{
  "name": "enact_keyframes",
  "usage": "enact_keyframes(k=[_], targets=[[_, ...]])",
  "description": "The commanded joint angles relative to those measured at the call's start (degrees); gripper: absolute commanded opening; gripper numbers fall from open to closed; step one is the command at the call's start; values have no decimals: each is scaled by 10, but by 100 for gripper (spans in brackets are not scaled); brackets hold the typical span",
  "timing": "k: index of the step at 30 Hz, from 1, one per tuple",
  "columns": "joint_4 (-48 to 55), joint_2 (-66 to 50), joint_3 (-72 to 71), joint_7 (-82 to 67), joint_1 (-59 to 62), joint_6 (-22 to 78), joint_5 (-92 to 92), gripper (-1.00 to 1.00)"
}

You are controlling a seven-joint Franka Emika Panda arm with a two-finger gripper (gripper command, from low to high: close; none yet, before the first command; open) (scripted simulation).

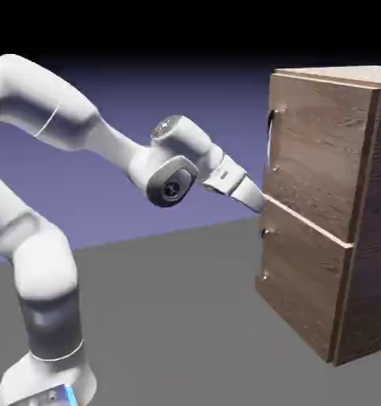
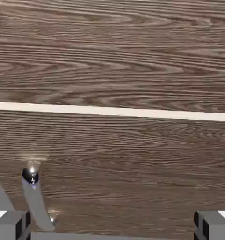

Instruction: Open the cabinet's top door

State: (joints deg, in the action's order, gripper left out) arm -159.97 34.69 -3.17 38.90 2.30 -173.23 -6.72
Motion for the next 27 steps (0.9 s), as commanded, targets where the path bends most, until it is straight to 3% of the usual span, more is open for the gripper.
enact_keyframes(k=[1,27], targets=[[4,8,-12,-13,11,3,-25,0],[104,203,-317,-356,299,78,-673,0]])
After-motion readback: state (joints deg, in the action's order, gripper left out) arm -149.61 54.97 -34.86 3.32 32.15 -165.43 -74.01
